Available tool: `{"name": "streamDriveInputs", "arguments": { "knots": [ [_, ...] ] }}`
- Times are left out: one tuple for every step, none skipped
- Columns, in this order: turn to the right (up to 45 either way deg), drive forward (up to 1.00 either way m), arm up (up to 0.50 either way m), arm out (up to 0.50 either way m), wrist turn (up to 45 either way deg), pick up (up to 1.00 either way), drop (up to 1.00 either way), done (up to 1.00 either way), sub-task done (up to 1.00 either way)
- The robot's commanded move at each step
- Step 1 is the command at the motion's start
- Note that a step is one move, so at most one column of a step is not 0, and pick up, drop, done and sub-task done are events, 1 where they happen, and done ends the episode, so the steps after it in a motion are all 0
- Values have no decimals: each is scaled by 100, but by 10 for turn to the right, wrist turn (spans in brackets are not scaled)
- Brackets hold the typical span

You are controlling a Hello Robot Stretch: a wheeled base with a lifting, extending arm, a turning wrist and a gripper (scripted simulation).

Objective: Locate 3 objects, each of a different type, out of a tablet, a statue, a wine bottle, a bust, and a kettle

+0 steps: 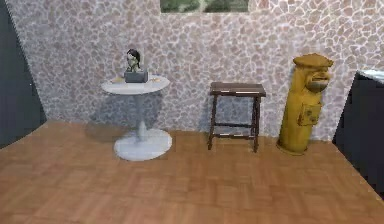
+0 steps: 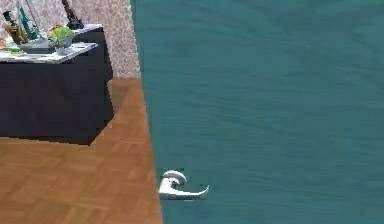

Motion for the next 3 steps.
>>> {"name": "streamDriveInputs", "arguments": {
  "knots": [
    [0, 100, 0, 0, 0, 0, 0, 0, 0],
    [0, 55, 0, 0, 0, 0, 0, 0, 0],
    [-420, 0, 0, 0, 0, 0, 0, 0, 0]
  ]
}}
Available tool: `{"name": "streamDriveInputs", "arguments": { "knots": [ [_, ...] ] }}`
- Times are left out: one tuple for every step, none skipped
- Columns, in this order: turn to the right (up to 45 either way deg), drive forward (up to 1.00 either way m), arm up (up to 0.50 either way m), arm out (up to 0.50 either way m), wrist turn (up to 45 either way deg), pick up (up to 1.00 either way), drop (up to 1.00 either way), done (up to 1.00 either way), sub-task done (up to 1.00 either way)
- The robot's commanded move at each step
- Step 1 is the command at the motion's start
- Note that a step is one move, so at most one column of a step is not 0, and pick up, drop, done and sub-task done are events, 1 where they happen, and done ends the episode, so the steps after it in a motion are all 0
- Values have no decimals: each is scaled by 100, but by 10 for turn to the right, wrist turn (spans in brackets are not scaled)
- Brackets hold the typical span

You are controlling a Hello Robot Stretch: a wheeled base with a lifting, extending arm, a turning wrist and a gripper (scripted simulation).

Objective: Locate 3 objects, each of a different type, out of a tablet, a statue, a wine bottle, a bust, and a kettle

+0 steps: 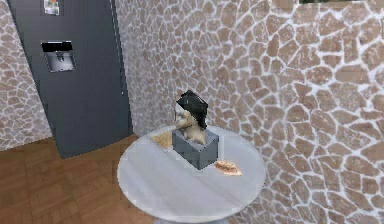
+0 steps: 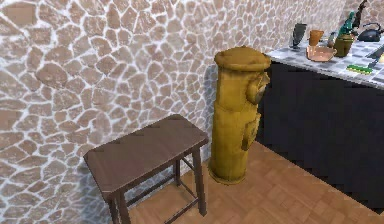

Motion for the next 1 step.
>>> {"name": "streamDriveInputs", "arguments": {
  "knots": [
    [0, 0, 0, 0, 0, 0, 0, 100, 0]
  ]
}}
